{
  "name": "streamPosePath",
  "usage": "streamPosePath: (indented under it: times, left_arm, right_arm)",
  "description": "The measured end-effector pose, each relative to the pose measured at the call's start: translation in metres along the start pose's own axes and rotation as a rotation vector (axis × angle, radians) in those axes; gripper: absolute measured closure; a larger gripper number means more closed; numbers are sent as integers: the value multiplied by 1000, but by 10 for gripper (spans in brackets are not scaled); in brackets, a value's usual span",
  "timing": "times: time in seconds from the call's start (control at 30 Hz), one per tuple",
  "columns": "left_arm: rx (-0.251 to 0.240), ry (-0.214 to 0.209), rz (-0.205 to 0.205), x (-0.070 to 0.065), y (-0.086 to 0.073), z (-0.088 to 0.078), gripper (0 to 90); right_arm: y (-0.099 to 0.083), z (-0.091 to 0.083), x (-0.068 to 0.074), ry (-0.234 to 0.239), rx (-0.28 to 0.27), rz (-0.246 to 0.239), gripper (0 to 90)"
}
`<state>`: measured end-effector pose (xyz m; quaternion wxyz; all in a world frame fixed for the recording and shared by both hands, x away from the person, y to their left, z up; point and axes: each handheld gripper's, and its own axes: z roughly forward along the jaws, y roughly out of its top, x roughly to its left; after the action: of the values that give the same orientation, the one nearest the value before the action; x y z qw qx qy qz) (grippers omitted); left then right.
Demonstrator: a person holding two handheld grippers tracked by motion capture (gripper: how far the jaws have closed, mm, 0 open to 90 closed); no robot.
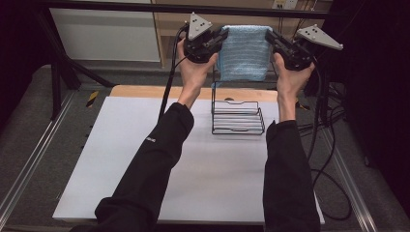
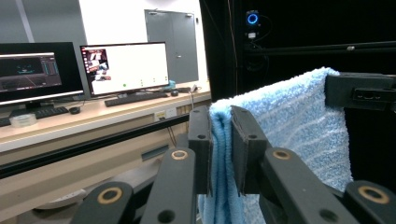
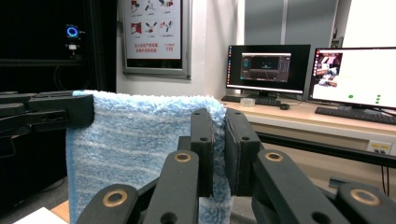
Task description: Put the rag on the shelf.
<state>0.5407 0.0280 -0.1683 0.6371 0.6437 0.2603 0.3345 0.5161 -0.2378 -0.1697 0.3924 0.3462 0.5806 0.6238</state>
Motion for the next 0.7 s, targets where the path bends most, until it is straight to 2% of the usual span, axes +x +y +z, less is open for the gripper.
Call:
streamPosePath:
  times: [0.13,0.33,0.7]
  left_arm:
    - [21,-5,9,0,-3,2,792]
    - [49,-25,29,-7,-16,4,792]
    - [61,-69,8,-14,-33,-1,791]
  right_arm:
    - [-5,2,-2,0,9,8,834]
    - [-24,-2,-9,3,30,29,835]
    - [-41,-14,-13,23,57,32,835]
